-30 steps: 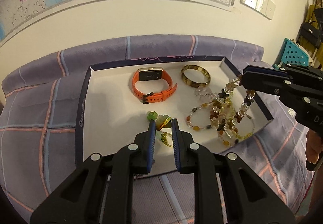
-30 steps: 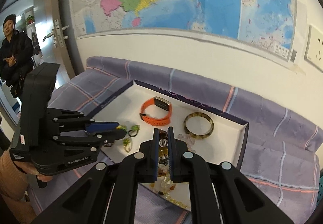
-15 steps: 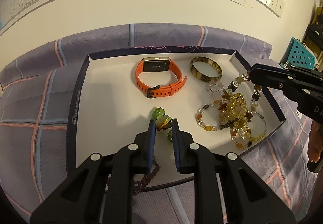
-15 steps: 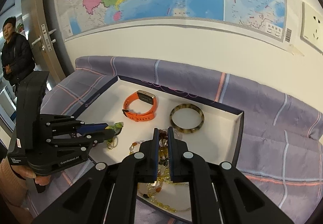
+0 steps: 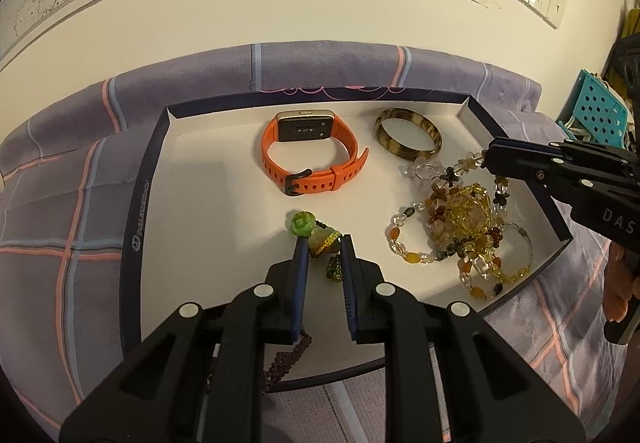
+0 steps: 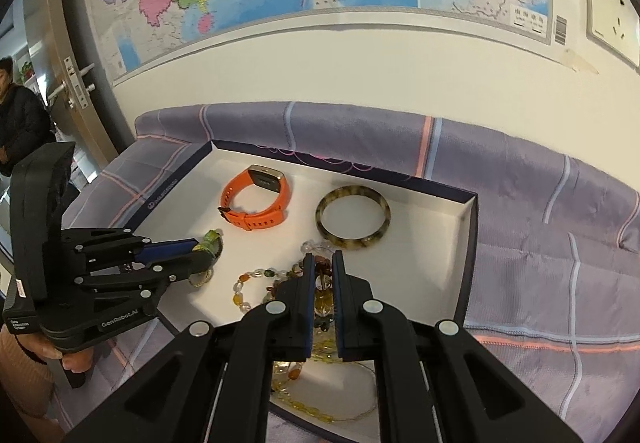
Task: Organize jewelry
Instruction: 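Carry the amber bracelet over the tray with the right gripper while the left gripper carries the green pendant, then open the right gripper to drop the amber bracelet while the left gripper releases the green pendant in the tray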
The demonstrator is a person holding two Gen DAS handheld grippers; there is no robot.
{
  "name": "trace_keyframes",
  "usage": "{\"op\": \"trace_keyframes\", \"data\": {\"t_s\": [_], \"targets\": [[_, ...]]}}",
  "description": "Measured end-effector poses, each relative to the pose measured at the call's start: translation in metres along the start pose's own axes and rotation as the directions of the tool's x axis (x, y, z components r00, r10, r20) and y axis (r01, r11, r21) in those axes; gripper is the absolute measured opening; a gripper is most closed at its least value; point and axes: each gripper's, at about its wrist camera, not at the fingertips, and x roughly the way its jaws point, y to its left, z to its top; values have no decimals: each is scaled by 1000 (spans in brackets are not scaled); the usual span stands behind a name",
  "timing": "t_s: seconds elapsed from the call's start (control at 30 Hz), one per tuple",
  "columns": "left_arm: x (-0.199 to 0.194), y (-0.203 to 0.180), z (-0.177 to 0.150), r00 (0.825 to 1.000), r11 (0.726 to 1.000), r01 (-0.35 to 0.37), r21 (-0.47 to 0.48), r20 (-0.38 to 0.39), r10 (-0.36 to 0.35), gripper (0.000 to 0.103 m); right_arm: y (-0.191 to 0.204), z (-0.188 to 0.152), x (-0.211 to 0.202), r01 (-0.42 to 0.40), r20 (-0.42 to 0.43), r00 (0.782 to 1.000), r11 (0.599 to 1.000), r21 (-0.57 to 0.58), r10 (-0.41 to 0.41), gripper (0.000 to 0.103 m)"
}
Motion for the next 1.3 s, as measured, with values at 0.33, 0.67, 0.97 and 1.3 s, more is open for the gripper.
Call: {"op": "trace_keyframes", "data": {"t_s": [0.33,0.67,0.97,1.3], "targets": [[4,-1,1,1000,1000,-8,1,-9,8,19,-10,-4,10,-3,-30,1000,999,43,5,7],[5,-1,0,1000,1000,-10,-3,-6,10,20,-15,-6,14,6,-49,999,998,65,-3,7],[-8,-1,-2,1000,1000,-9,-1,30,9,42,-22,-7,15,32,-64,998,994,104,-25,14],[-34,-4,-9,995,1000,-20,3,95,20,65,-12,-15,-12,28,-13,1000,995,97,-27,41]]}}
